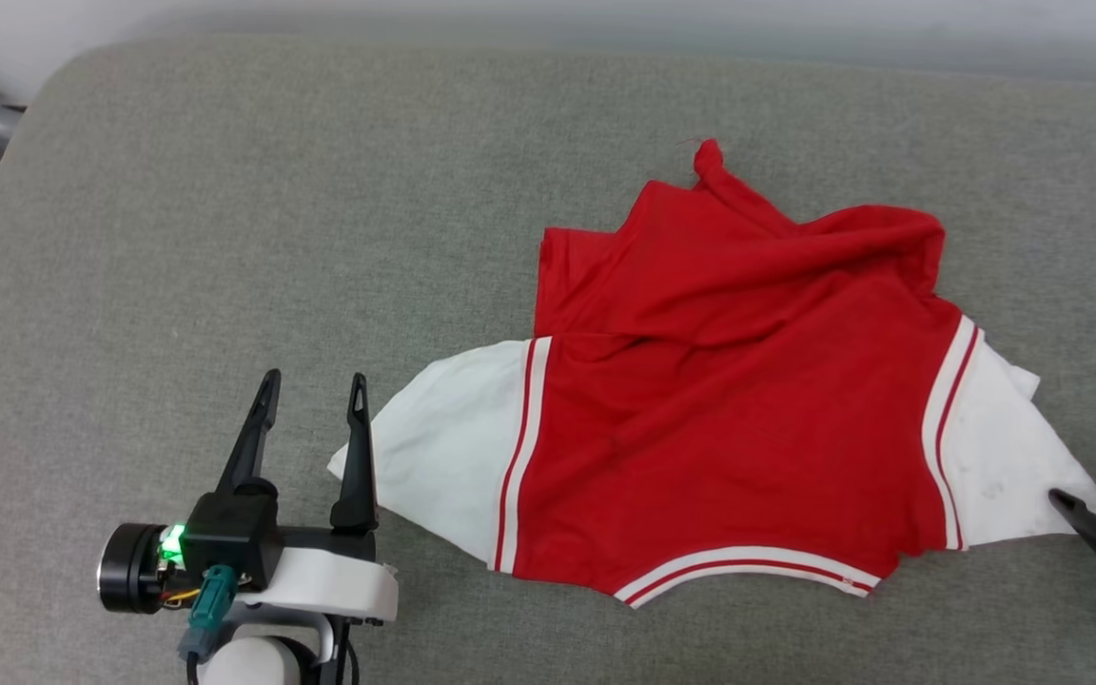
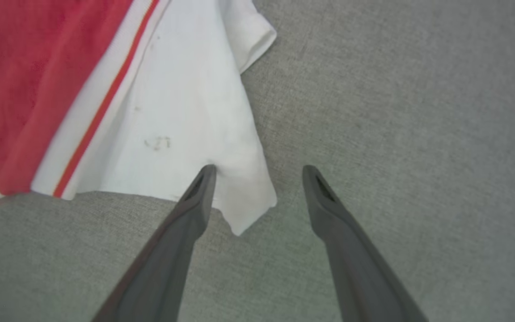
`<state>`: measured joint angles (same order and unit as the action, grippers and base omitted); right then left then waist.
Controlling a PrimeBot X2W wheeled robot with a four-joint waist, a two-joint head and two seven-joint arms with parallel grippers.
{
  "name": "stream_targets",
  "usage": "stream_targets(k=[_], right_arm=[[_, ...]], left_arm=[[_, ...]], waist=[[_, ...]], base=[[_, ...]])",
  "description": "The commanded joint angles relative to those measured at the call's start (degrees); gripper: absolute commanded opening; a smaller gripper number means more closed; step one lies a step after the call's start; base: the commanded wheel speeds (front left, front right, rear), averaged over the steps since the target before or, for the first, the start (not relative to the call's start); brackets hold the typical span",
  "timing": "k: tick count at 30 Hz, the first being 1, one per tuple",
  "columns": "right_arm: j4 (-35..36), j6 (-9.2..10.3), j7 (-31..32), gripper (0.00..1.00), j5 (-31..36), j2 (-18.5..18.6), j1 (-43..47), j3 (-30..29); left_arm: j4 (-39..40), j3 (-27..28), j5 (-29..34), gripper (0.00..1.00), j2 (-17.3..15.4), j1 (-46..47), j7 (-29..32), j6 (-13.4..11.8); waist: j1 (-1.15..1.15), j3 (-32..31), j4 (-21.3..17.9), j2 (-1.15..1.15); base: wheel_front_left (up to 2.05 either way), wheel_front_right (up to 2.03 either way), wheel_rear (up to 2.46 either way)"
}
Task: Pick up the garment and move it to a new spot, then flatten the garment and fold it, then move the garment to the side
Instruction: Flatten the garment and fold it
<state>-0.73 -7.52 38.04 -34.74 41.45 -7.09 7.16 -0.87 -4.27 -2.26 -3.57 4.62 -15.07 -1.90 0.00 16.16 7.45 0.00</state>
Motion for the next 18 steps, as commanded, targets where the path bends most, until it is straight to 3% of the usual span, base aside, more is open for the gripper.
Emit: stream_targets(k=[1,8,9,10,18], right_arm=[[-1.3,0.06,-0.4,1.00,0.5,-0.3,-1.3,0.6],[-10.4,0.07,-2.0,1.00,1.2,-1.5,-1.9,6.5],[-11.0,0.07,-3.1,0.48,0.3,-2.1,-2.0,6.8],[-11.3,0.07,-4.3,0.02,-0.3,-2.5,-2.2,7.2],[-6.9,0.07,-15.3,0.00,0.2,0.4,-3.0,4.1]], left_arm=[[0.2,-0.1,0.2,1.00,0.0,0.9,-0.1,0.2],[-0.2,-0.4,0.1,1.00,0.3,1.8,-0.1,-0.2],[-0.2,-0.2,0.0,1.00,0.3,1.7,-0.1,-0.2],[-0.2,0.0,0.0,1.00,0.3,1.4,-0.1,-0.4],[-0.6,1.2,0.4,1.00,0.1,-0.1,-0.1,-0.1]], waist=[[0.00,0.9,0.7,0.00],[0.00,2.4,1.6,0.00],[0.00,2.4,1.5,0.00],[0.00,2.2,1.3,0.00],[0.00,-0.8,-1.7,0.00]], base=[[0.00,0.00,0.00],[0.00,0.00,0.00],[0.00,0.00,0.00],[0.00,0.00,0.00],[0.00,0.00,0.00]])
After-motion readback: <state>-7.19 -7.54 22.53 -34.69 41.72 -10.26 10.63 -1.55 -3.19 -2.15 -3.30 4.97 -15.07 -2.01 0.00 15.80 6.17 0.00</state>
